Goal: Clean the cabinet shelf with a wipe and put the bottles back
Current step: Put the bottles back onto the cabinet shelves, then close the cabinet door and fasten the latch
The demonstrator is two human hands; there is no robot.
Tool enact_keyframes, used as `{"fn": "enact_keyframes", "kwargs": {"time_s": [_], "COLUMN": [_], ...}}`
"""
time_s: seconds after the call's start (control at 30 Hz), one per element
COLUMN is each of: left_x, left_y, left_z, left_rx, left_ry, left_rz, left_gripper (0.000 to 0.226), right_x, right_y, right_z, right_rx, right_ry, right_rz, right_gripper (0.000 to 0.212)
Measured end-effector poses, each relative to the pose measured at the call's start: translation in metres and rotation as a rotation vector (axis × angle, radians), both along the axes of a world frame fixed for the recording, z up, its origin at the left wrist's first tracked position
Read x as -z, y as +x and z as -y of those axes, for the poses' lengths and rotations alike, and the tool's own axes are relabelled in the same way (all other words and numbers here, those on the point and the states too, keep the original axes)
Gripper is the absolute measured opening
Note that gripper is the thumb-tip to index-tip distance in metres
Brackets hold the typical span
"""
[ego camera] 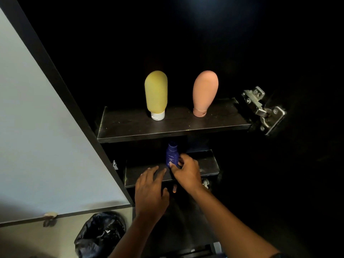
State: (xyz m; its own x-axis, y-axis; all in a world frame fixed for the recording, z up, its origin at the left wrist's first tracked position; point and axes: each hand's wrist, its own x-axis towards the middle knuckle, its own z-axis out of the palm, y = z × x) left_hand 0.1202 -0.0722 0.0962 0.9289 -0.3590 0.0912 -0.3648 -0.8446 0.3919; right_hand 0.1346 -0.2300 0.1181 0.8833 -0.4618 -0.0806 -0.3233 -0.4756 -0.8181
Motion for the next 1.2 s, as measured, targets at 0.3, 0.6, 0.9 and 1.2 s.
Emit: {"fn": "enact_keyframes", "kwargs": {"time_s": [0.3,0.6,0.9,1.2], "left_x": [-0.009,-0.049,-0.110,-0.163], "left_y": [0.004,-0.050,-0.123,-0.208], "left_z": [0.000,-0.012,0.001,0.025], "left_rx": [-0.017,-0.076,0.163,0.448], "left_ry": [-0.065,-0.405,-0.652,-0.848], "left_rz": [-0.112,-0.098,-0.113,-0.198], "left_gripper": [0.072,0.061,0.063,0.044], "right_x": [-0.002,-0.046,-0.116,-0.164], "right_y": [-0.010,-0.075,-0.182,-0.313], "right_z": [-0.002,-0.009,-0.039,-0.056], "right_rx": [0.002,0.219,0.354,0.500], "right_ry": [-0.021,0.052,-0.002,-0.313], "right_rz": [0.023,0.184,0.395,0.509], "right_gripper": [0.041,0.055,0.041,0.034]}}
